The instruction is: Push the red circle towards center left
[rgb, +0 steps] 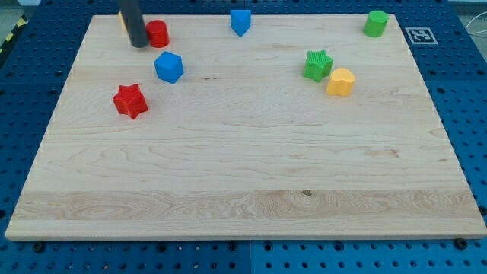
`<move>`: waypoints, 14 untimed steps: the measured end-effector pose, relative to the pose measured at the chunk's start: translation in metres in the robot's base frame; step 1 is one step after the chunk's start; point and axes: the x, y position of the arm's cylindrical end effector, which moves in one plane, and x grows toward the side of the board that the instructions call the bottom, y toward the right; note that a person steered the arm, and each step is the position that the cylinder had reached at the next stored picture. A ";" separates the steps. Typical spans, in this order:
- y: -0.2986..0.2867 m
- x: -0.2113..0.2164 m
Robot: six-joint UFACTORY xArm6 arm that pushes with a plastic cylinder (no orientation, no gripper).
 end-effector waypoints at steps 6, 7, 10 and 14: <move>0.074 -0.058; 0.060 -0.053; 0.034 -0.002; -0.027 -0.002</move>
